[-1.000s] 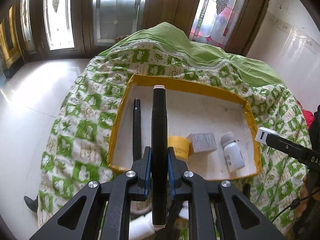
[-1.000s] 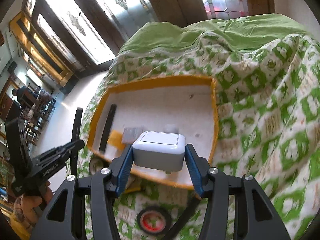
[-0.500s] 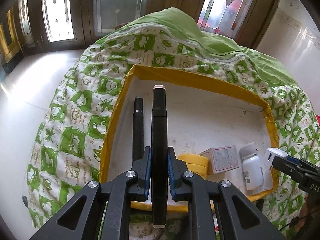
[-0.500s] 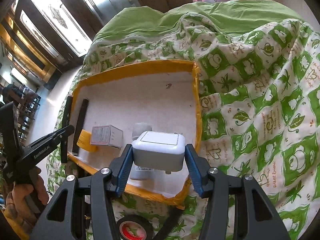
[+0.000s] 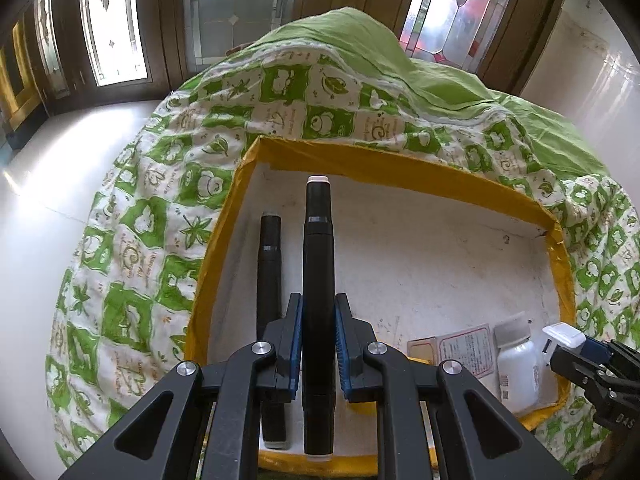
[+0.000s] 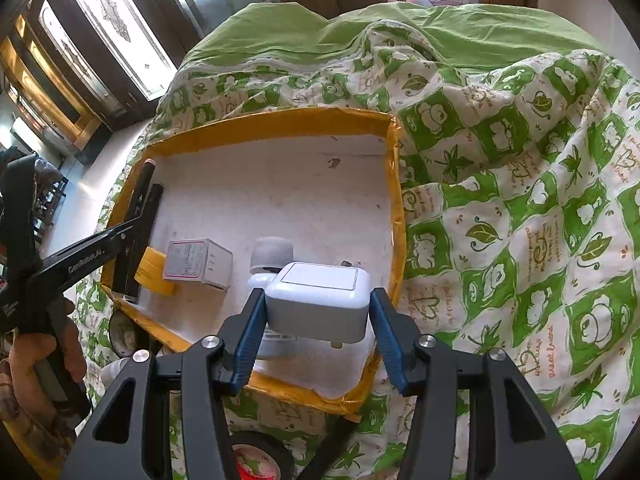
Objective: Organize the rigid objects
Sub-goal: 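Carry the marker with the left tool while the right tool carries the plug into the tray, then open the left tool to release the marker while the right tool releases the plug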
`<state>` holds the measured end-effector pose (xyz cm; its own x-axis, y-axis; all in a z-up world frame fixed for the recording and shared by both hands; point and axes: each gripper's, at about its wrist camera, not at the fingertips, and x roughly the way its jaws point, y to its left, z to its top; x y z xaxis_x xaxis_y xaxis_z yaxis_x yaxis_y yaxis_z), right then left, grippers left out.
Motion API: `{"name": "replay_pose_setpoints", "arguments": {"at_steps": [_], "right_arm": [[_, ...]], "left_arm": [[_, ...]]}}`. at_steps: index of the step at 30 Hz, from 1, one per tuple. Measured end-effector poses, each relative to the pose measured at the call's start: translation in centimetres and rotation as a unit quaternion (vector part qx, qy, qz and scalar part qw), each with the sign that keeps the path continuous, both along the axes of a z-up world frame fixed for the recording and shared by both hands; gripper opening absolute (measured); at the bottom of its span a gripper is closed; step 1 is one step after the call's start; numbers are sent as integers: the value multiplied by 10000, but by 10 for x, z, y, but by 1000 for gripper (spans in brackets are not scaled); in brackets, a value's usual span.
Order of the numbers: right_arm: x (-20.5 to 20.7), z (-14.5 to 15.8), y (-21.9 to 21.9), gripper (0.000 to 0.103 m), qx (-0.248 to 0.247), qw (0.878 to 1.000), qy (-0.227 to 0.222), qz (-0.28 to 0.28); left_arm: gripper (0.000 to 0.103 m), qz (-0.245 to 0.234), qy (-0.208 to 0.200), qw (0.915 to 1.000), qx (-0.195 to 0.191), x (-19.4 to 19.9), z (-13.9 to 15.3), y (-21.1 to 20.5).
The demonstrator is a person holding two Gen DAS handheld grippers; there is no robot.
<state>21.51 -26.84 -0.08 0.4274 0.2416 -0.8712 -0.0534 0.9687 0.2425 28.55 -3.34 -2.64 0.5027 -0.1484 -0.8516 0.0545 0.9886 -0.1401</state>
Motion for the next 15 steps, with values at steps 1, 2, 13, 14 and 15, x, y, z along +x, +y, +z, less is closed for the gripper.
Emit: {"name": "replay_pose_setpoints", "arguments": {"at_steps": [1,2,13,14,15], "right_arm": [[0,-1,1,52,-6,10000,4,5],[1,-1,2,52,-17,10000,6,13],[2,-7,11,52,-223,9997,59,113],[2,-8,11,52,-239,9996,62,119],[2,-8,11,52,-257,9996,63,124]], "left_arm": [[14,-2,19,10000,-2,0,-2,-1],[14,-3,45,10000,2,0,-5,-1],[14,26,104,9999,25,-4,-16,-1],[14,28,107,9999,28,-3,-16,-1],[14,35,115,9999,28,-4,-16,-1]]}}
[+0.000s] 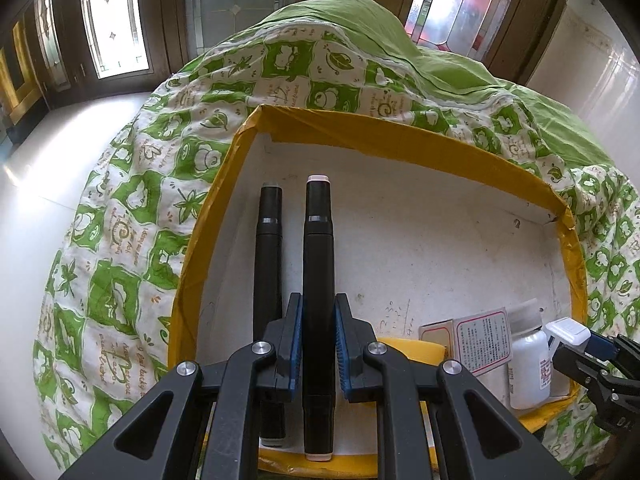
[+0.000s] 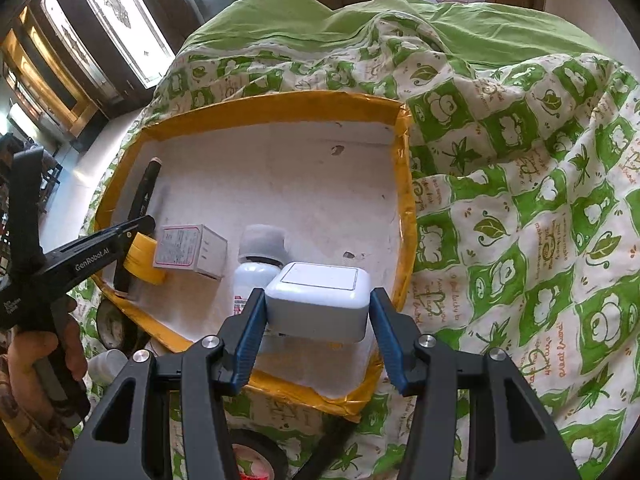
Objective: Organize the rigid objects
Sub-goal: 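Open the left tool to release the marker while the right tool releases the plug, then withdraw both tools from the tray toward the remaining items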
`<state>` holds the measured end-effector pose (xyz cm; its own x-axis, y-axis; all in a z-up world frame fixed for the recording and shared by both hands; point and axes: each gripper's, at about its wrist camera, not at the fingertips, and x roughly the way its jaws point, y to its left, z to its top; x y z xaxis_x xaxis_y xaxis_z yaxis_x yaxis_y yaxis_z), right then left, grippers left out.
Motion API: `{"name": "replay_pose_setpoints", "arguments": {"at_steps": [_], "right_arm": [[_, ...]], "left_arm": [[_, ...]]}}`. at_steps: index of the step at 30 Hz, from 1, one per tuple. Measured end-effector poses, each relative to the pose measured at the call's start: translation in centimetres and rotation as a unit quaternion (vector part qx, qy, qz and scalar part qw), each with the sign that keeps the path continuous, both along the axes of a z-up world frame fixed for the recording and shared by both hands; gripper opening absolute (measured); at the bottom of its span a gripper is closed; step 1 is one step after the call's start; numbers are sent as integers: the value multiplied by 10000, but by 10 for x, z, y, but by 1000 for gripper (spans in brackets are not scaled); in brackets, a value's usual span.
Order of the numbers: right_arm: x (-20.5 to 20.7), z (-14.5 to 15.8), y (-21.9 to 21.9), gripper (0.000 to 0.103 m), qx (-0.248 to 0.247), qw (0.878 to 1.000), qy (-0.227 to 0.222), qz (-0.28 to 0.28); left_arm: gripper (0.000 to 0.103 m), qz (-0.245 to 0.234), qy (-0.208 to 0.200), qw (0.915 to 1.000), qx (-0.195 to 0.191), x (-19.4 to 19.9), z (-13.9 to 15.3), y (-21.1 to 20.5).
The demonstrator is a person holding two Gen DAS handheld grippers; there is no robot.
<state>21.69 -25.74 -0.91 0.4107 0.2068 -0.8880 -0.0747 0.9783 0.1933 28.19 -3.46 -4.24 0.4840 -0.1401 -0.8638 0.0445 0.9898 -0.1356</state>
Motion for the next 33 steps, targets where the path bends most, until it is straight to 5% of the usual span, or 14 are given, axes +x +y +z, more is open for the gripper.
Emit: {"name": "replay_pose_setpoints", "arguments": {"at_steps": [5,10,21,26,33], "right_arm": [[0,-2,4,51,-86,10000,-32,29],[0,-2,2,51,11,10000,-84,-26],[-23,27,-34,60,811,9944,-518,-439],[-47,32,-39,76,941,9919,-653,-542],[-84,28,-23,78,1071,9921,-590,-264]], "left_arm": [[22,63,7,10000,-66,-5,1,0],[50,51,-155,9999,-56,-18,13,0],[66,171,-540,9976,-392,-106,52,29],[70,392,-598,9966,-418,-162,44,40],[70,562,-476,9952,-646,-190,30,43]]}}
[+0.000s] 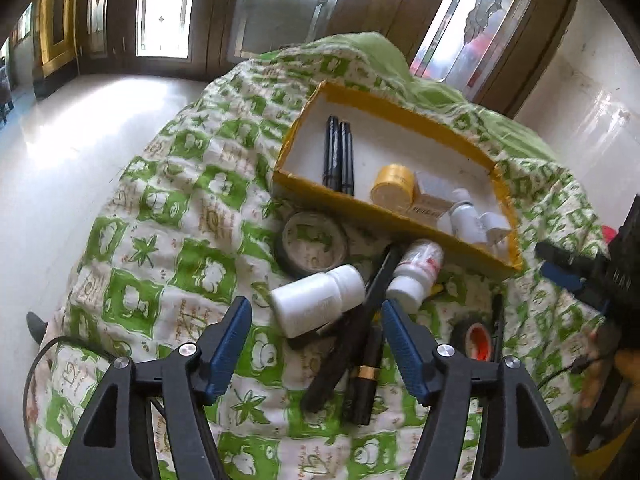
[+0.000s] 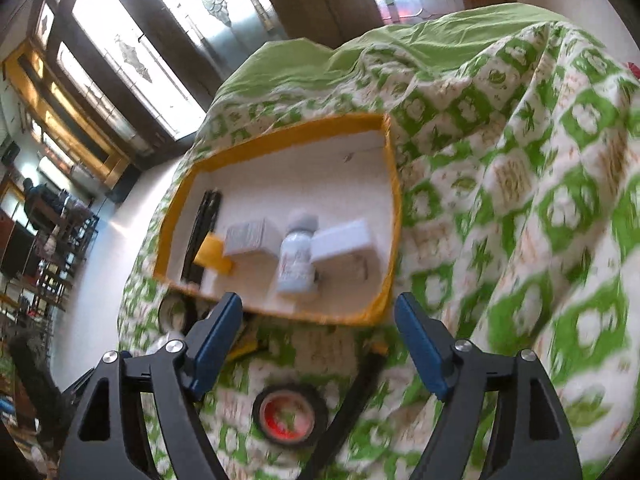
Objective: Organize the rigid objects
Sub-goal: 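Withdraw both tools from the tray toward the remaining items, then grasp the black tape roll with the right tool while the left tool grasps another black marker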
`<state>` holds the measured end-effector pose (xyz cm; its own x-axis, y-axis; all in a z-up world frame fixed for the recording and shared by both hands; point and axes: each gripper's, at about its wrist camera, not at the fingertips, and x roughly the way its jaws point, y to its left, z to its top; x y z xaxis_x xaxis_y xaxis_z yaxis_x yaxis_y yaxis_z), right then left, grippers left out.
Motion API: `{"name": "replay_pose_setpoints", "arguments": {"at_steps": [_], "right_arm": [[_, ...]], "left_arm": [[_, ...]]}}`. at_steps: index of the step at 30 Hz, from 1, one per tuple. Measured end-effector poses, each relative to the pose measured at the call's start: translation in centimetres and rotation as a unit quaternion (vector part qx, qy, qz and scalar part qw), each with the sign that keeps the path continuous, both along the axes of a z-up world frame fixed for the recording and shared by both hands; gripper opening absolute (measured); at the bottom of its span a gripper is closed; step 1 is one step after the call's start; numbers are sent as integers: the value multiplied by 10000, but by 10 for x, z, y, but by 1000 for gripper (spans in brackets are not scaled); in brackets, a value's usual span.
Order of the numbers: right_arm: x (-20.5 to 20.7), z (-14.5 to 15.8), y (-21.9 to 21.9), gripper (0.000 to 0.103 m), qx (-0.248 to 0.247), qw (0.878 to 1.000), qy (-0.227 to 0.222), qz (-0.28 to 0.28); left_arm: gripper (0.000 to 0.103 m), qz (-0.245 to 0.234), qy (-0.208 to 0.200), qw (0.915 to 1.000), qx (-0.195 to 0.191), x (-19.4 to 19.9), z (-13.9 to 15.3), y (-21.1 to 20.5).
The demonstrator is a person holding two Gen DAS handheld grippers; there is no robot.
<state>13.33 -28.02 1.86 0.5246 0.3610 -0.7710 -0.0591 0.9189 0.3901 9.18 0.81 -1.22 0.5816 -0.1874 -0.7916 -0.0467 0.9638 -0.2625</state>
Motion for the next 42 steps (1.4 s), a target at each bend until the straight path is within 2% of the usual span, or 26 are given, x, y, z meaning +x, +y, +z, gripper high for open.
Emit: {"name": "replay_pose_setpoints", "arguments": {"at_steps": [10,17,23,27,31,33,34,35,37,39,42], "right_arm": [[-15,-8,1,78,85,9998,134,126],[-20,-18,32,78,-19,9951,389,908],[-29,-34,68,78,-741,9829,627,1564],[-30,-49,79,78,-1109,9744,893,1737],[-35,-53,86,78,-1406,9693,850,1831],[-35,-57,90,68,-1519,9664,895,1869],[-35,-59,90,61,-1606,9650,927,1853],[-34,-61,91,62,-1623,9647,943,1848],[-35,-61,91,61,-1630,9649,914,1843],[-34,-63,92,61,-1631,9657,863,1828],[-35,-63,90,61,-1560,9679,811,1798]], "left_arm": [[70,-402,144,9990,89,-5,-9,-20],[70,-414,312,9986,77,-1,-16,-20],[70,-353,332,9988,10,-1,-17,-17],[70,-411,343,9985,60,-1,-17,-20],[70,-513,405,9978,108,0,-19,-24],[70,-545,442,9974,165,0,-21,-26],[69,-569,451,9972,169,0,-21,-27],[68,-597,457,9970,183,1,-21,-28],[53,-637,488,9966,184,1,-23,-29],[45,-694,564,9958,188,3,-26,-31],[42,-780,599,9949,217,3,-28,-35]]}}
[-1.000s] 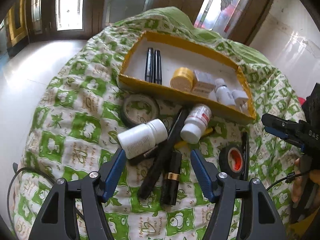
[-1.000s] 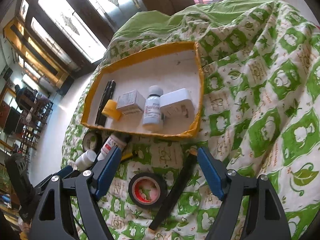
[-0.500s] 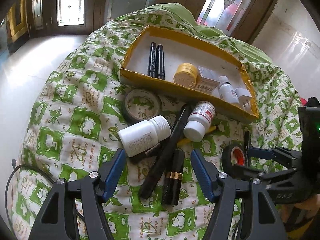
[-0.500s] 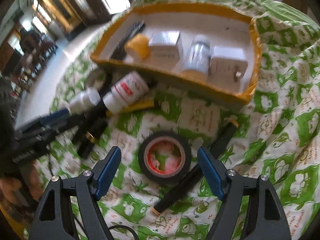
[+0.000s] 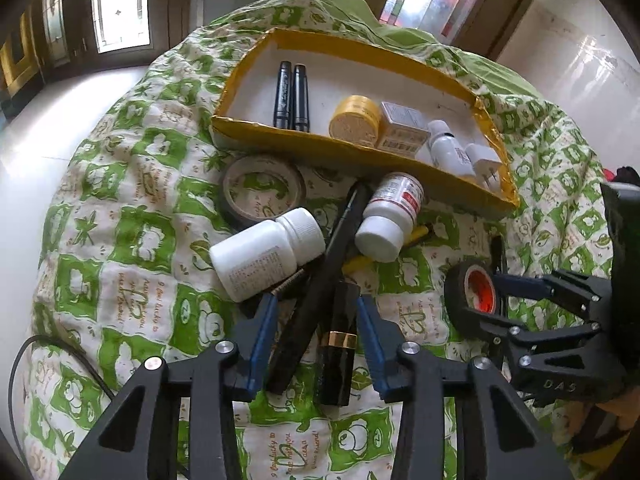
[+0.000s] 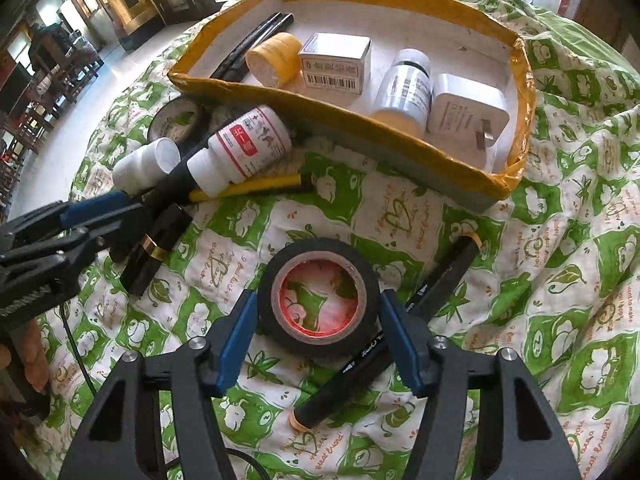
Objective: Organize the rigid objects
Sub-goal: 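Grasp the black tape roll with the right tool while the left tool grasps another black marker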
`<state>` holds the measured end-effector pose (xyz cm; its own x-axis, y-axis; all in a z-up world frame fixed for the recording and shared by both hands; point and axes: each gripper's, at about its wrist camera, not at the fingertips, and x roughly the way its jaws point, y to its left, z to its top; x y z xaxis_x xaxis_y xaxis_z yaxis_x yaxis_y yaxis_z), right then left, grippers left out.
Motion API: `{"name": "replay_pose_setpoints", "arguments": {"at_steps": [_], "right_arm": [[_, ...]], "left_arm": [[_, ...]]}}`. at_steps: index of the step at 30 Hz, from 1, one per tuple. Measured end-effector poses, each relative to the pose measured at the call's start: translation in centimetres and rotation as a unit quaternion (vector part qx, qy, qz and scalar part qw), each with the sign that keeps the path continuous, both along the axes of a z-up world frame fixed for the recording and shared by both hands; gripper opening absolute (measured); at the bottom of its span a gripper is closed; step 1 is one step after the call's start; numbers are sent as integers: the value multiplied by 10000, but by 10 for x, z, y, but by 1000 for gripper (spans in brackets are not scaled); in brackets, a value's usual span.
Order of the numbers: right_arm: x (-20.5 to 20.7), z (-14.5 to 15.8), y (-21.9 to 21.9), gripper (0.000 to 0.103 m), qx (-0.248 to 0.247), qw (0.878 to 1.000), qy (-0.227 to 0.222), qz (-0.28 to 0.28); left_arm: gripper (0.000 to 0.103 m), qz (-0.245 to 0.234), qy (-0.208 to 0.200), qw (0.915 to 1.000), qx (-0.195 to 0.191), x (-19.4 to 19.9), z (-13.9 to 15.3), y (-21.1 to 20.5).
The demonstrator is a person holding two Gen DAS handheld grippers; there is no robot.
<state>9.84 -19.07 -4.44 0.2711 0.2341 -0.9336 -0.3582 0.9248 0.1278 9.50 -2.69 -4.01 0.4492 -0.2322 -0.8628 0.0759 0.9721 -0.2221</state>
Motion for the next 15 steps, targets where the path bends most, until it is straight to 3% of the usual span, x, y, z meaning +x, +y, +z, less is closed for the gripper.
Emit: {"name": "replay_pose_setpoints", "arguments": {"at_steps": [5,7,15], "right_arm": [[1,2,-2,61,159,9998,-74,-41],[1,2,-2,61,152,9999,-77,-26],[-1,9,-5,61,177,9998,-64,-4]], "left_arm": [[41,-106,163,9998,41,9,-8,-5],[31,-153,208,9997,6,16,-10,-7],[17,-393,82,9989,244,31,-12,-25]]}}
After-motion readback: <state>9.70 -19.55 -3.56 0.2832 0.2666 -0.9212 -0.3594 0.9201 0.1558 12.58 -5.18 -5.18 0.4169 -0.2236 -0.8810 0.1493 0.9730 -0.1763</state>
